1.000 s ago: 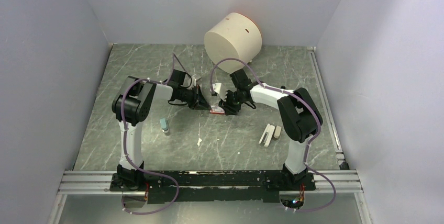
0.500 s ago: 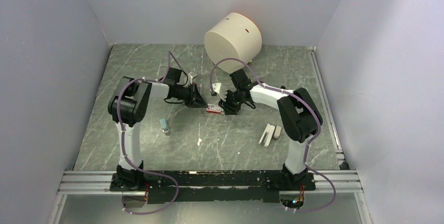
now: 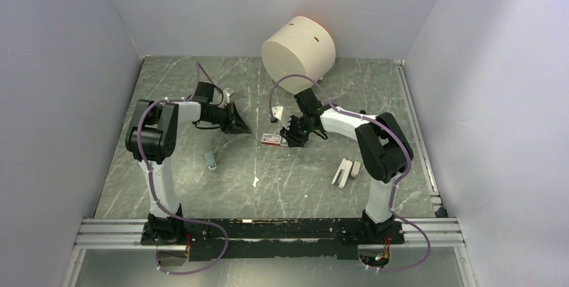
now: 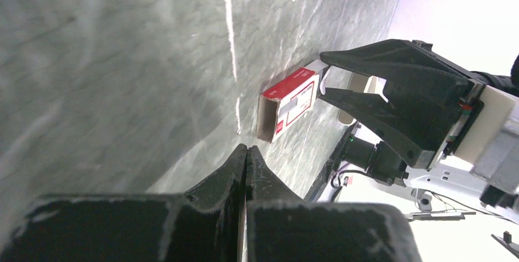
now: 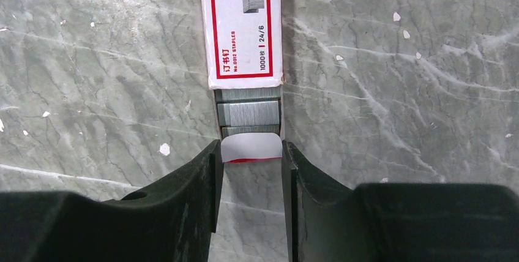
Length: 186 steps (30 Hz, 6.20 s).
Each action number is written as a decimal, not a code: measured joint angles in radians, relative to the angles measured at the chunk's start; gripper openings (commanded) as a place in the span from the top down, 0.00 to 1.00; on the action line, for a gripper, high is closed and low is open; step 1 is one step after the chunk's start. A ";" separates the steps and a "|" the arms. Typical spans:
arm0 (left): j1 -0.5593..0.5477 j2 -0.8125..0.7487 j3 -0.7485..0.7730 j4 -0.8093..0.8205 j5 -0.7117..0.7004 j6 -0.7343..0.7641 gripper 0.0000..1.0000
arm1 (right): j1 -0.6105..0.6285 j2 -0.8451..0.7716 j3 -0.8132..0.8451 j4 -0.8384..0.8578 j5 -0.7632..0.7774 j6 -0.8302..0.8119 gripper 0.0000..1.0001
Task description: Load the staples into the stapler
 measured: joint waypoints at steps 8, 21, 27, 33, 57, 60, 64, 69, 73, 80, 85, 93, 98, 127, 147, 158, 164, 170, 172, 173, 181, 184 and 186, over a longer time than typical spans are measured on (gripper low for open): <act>0.025 -0.026 0.000 -0.025 0.000 0.020 0.59 | 0.001 0.000 0.000 0.000 0.002 0.005 0.54; -0.127 0.035 0.039 0.043 0.001 -0.046 0.70 | 0.001 0.002 0.000 0.003 0.004 0.013 0.56; -0.127 0.040 0.041 0.043 0.001 -0.049 0.67 | 0.003 0.002 0.000 0.003 0.005 0.019 0.56; -0.127 0.039 0.059 0.012 -0.020 -0.030 0.60 | 0.003 0.002 0.000 0.004 0.011 0.026 0.55; -0.129 0.040 0.058 0.006 -0.052 -0.019 0.76 | 0.003 0.002 0.000 0.006 0.016 0.039 0.55; -0.129 0.041 0.055 0.020 -0.040 -0.024 0.80 | 0.003 0.002 0.000 0.006 0.016 0.040 0.55; -0.130 0.048 0.050 0.035 -0.023 -0.033 0.87 | 0.003 0.002 0.000 0.006 0.014 0.041 0.55; -0.130 0.057 0.050 0.038 -0.017 -0.035 0.95 | 0.003 0.002 0.000 0.006 0.014 0.040 0.56; -0.126 0.057 0.053 0.016 -0.028 -0.007 0.95 | 0.003 0.002 0.000 0.006 0.014 0.040 0.59; -0.045 0.042 0.067 -0.107 -0.035 0.105 0.95 | 0.003 0.002 0.000 0.007 0.013 0.036 0.61; 0.052 0.019 0.068 -0.191 -0.061 0.163 0.95 | 0.003 0.002 0.000 0.008 0.010 0.040 0.55; 0.101 -0.026 0.112 -0.303 -0.210 0.220 0.65 | -0.014 0.003 0.010 0.011 -0.004 0.118 0.36; 0.101 -0.101 0.129 -0.364 -0.344 0.245 0.43 | -0.052 -0.062 -0.003 0.047 -0.030 0.188 0.33; 0.113 -1.012 -0.192 -0.420 -0.659 0.188 0.04 | 0.186 -0.481 -0.317 0.158 0.594 1.244 0.42; 0.113 -1.139 -0.377 -0.490 -0.838 -0.029 0.04 | 0.330 -0.135 -0.166 0.101 0.827 1.406 0.36; 0.113 -1.149 -0.419 -0.490 -0.868 -0.105 0.05 | 0.330 -0.042 -0.085 0.119 0.916 1.453 0.52; 0.113 -1.149 -0.425 -0.489 -0.871 -0.121 0.06 | 0.326 -0.007 -0.053 0.139 0.957 1.458 0.55; 0.113 -1.150 -0.425 -0.489 -0.871 -0.125 0.06 | 0.295 0.029 -0.014 0.165 0.955 1.429 0.52; 0.113 -1.151 -0.425 -0.488 -0.871 -0.125 0.06 | 0.284 0.052 0.012 0.176 0.953 1.408 0.52; 0.113 -1.151 -0.425 -0.488 -0.871 -0.125 0.06 | 0.280 0.063 0.026 0.180 0.953 1.398 0.51; 0.113 -1.151 -0.406 -0.488 -0.871 -0.124 0.06 | 0.270 0.074 0.058 0.179 0.940 1.321 0.46; 0.113 -1.155 -0.389 -0.488 -0.871 -0.124 0.07 | 0.283 0.008 0.049 0.148 0.933 1.303 0.43; 0.113 -1.165 -0.379 -0.491 -0.882 -0.124 0.07 | 0.303 -0.049 0.048 0.141 0.916 1.293 0.40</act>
